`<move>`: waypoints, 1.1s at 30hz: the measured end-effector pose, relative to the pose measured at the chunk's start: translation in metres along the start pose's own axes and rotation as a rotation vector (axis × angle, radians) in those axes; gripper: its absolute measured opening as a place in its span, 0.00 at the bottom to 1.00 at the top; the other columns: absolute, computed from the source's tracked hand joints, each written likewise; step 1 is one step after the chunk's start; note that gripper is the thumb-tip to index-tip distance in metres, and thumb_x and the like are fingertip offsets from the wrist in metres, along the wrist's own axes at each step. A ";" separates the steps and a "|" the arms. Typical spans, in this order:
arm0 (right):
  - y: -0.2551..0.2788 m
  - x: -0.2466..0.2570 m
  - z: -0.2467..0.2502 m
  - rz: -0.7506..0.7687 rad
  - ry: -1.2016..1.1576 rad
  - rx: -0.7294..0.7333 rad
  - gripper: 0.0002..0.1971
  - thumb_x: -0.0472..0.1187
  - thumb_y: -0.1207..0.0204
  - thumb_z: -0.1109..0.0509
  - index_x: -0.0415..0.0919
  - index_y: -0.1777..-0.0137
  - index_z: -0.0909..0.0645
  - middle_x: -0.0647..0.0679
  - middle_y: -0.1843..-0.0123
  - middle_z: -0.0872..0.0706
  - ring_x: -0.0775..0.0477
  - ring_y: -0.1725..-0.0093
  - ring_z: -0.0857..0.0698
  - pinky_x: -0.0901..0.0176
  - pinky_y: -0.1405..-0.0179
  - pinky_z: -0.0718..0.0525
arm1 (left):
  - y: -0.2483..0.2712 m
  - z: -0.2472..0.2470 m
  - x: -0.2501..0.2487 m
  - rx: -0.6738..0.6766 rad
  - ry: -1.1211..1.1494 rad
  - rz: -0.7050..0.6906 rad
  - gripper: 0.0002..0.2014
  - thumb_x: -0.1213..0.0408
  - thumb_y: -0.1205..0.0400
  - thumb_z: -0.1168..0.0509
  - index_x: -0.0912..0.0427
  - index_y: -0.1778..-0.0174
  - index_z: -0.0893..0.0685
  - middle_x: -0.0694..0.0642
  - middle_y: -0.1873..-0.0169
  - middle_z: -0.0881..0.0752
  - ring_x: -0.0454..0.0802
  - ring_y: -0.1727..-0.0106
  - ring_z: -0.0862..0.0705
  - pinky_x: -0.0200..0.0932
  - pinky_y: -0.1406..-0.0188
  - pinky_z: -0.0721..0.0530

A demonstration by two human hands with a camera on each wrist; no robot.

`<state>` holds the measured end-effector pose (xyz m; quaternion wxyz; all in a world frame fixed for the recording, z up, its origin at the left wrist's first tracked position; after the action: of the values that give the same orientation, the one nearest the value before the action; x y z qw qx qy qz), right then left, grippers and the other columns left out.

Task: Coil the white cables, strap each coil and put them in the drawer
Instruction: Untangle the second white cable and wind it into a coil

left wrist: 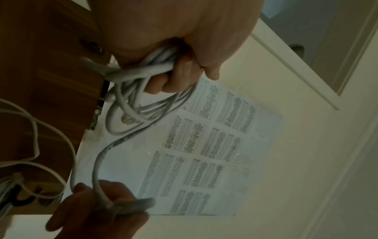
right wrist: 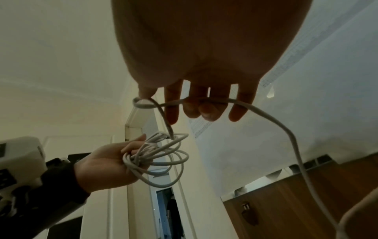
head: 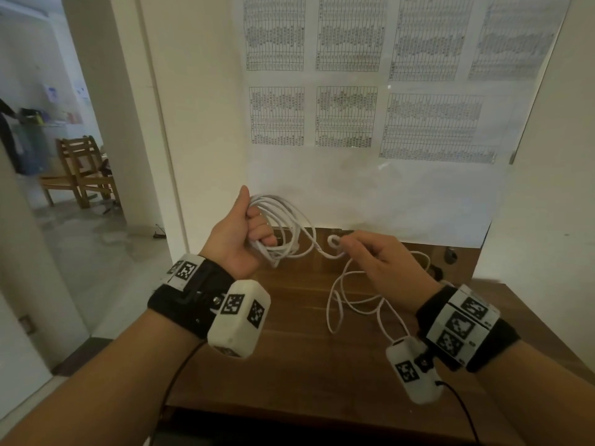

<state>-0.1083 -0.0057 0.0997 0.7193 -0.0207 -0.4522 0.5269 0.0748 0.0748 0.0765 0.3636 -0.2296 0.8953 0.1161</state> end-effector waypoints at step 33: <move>-0.019 -0.011 0.020 -0.006 0.242 -0.279 0.14 0.60 0.25 0.27 0.52 0.61 0.20 0.55 0.73 0.21 0.55 0.73 0.23 0.52 0.70 0.20 | 0.002 -0.022 0.045 0.243 -0.478 0.029 0.18 0.51 0.18 0.33 0.53 0.71 0.27 0.45 0.82 0.38 0.40 0.84 0.42 0.32 0.86 0.43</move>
<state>-0.1082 -0.0315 0.1145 0.7604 -0.1821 -0.4308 0.4506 0.0317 0.0537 0.0605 0.5877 -0.1373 0.7948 0.0638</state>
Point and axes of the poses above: each hand's wrist, its own y-axis away from the middle knuckle, its own z-axis out of the back of the hand, x = y × z, the point moved 9 cm from there along -y, towards the middle knuckle
